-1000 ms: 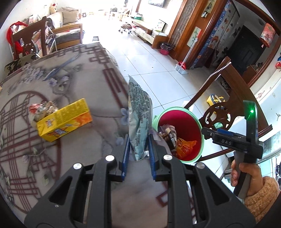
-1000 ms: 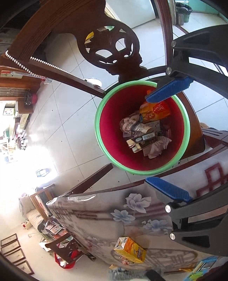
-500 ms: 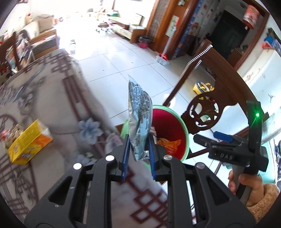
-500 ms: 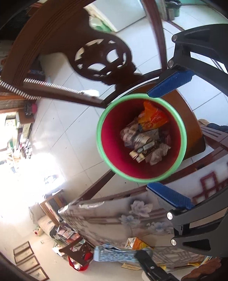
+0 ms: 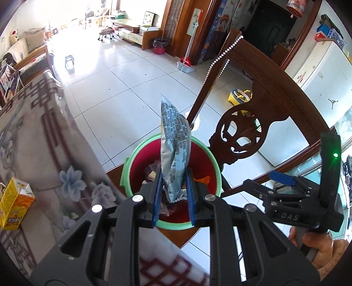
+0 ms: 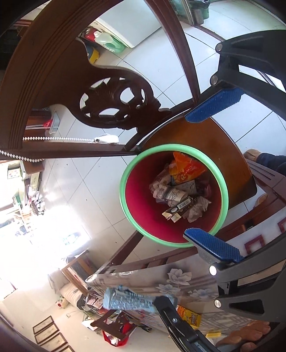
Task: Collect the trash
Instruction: 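Open the right gripper over the bin while the left releases the silver wrapper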
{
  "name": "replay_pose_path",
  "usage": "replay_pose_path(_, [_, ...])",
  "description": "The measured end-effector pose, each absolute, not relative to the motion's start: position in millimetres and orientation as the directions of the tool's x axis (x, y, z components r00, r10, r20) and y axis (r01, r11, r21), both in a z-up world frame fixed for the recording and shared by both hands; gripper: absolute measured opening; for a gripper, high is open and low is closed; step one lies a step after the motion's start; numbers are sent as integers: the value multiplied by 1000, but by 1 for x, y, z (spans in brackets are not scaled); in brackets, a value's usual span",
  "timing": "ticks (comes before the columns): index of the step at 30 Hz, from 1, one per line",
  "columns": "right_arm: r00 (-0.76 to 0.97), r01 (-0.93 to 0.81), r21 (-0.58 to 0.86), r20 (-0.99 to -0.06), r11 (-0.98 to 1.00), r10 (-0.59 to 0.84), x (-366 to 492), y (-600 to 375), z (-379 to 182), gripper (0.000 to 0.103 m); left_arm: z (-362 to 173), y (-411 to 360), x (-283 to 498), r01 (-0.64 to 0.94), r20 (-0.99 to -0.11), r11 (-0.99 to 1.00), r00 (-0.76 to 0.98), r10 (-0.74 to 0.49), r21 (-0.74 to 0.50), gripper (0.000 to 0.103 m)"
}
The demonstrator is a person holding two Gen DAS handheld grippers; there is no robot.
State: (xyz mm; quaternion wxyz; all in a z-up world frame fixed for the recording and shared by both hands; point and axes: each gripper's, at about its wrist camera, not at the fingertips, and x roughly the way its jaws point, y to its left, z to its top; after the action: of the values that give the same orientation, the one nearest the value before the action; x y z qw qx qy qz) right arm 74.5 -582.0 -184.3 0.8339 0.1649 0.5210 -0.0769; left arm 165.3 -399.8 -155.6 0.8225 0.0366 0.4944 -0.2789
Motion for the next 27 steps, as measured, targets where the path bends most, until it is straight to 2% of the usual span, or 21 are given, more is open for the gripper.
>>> replay_pose_path(14, [431,361,193,-902,912,20,53,-606,-189,94,-185,-437,182,518,-862,834,317,-396,-192,21])
replay_pose_path(16, [431,367,188,-902,911,13,50,-607,-187,94,-187,-440,184,520,-864,833,316,-393,-188,42])
replay_pose_path(17, [433,368,183,-901,912,6,48,-607,-185,94,-187,-441,185,516,-862,837,325,-390,-184,63])
replay_pose_path(18, [436,367,177,-900,913,0,47,-606,-183,94,-186,-439,184,512,-854,838,336,-397,-188,68])
replay_pose_path(27, [463,291,149,-886,945,-3,52,-573,-164,94,-162,-392,169,468,-830,862,388,-400,-196,75])
